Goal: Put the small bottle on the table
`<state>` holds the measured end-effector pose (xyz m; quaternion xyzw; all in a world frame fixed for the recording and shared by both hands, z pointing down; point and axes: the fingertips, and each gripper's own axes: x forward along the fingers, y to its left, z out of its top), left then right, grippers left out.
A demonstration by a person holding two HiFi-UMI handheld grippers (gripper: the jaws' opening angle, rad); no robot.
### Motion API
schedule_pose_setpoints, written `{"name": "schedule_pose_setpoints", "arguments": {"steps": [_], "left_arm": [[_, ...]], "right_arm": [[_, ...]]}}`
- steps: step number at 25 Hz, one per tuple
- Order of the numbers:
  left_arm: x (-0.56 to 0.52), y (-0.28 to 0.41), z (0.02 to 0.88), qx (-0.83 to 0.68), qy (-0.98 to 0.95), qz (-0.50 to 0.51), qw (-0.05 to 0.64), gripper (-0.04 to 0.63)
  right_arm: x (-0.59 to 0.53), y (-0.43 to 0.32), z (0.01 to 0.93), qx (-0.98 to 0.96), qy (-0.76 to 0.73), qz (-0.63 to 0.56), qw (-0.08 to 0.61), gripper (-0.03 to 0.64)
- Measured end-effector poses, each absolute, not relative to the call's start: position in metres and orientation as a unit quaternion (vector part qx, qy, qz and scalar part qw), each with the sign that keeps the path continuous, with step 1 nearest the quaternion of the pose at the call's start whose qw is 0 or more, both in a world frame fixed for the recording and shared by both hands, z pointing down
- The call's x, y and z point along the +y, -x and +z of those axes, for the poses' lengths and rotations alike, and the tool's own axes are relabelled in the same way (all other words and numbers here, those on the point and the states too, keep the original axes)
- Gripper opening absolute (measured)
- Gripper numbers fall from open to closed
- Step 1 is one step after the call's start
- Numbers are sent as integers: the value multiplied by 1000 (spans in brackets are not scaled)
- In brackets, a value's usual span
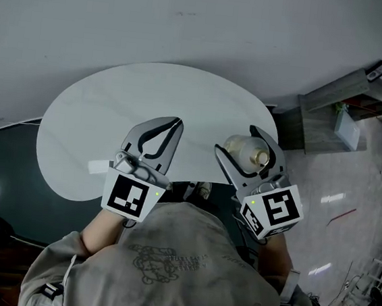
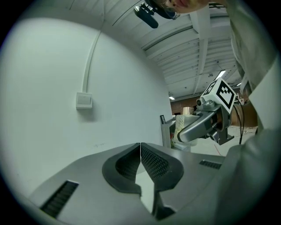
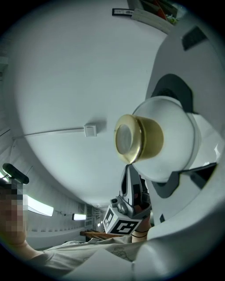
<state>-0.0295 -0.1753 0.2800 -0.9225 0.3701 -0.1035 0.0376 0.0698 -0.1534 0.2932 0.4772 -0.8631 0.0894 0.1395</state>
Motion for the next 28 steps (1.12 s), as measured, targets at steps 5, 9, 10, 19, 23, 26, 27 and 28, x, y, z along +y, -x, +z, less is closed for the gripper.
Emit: {"name": "schedule_pose_setpoints", "arguments": {"steps": [5,9,10,19,23,26,27,28], "left_arm": [[-204,31,296,392,914,-100,11,20],[-235,30,300,406,907,-102,33,20],[-244,31,302,409,906,-105,40,20],[-336,42,324,441,889,-99,71,20],[-364,46,352,448,885,-108,64,20],[-377,46,374,442,889,-106,47,20],[-380,45,381,439,892,-103,39,20],[-384,45,388,438,893,-101,33,20]], "right_arm": [[-184,-66,304,-867,-465,89,156,348],[-223,-65,311,-866,-465,65,173,348],[-235,-64,314,-865,-465,60,179,348],[-330,-35,356,-873,-440,48,204,348],[-367,-23,388,-872,-438,60,209,347],[-389,-14,412,-871,-437,61,215,347],[-395,-11,421,-871,-437,62,217,348],[-400,-9,430,-870,-438,63,219,348]]}}
